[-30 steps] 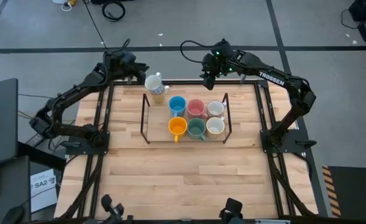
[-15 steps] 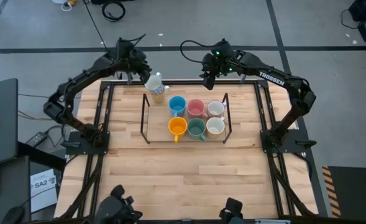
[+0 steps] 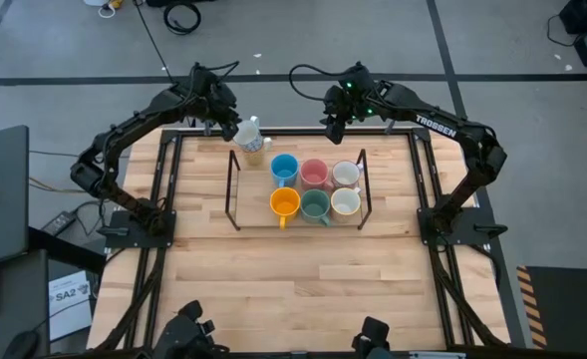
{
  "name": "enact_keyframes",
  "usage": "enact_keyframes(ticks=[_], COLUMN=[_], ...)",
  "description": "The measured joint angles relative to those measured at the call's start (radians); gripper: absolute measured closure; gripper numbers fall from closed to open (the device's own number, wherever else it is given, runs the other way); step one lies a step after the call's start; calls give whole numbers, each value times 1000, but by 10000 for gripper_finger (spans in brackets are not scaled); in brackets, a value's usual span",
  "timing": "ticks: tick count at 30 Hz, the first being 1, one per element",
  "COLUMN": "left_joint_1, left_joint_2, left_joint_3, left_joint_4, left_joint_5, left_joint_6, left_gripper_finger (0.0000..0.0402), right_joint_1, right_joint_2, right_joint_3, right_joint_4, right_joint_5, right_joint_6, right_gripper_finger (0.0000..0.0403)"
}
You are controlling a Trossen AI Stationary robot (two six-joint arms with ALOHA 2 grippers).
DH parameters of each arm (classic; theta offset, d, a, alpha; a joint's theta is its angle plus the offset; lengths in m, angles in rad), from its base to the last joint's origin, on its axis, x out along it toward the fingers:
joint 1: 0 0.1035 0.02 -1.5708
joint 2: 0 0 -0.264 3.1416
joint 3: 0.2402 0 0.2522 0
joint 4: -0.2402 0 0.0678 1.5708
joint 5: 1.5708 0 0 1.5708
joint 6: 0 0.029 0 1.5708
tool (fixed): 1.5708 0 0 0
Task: Place coffee mugs
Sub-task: Put the blue patterned mug on the shelf
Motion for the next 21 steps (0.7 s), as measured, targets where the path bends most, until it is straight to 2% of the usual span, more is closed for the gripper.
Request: enact_keyframes(ticks=[15,21], left_joint_1=[-18,-34], left_joint_2=[64,63], left_joint_3=[-1,-1], left_joint_4=[-23,-18], left_joint_5=[-24,-31], left_joint_6=[0,1], left_gripper_finger=[290,318], right_joint_1=[0,0], right_joint_2=[0,0], right_joint_3=[0,0], right_joint_4=[0,0], right_joint_5=[0,0], right_joint_6=[0,0], right_gripper_finger=[242,242])
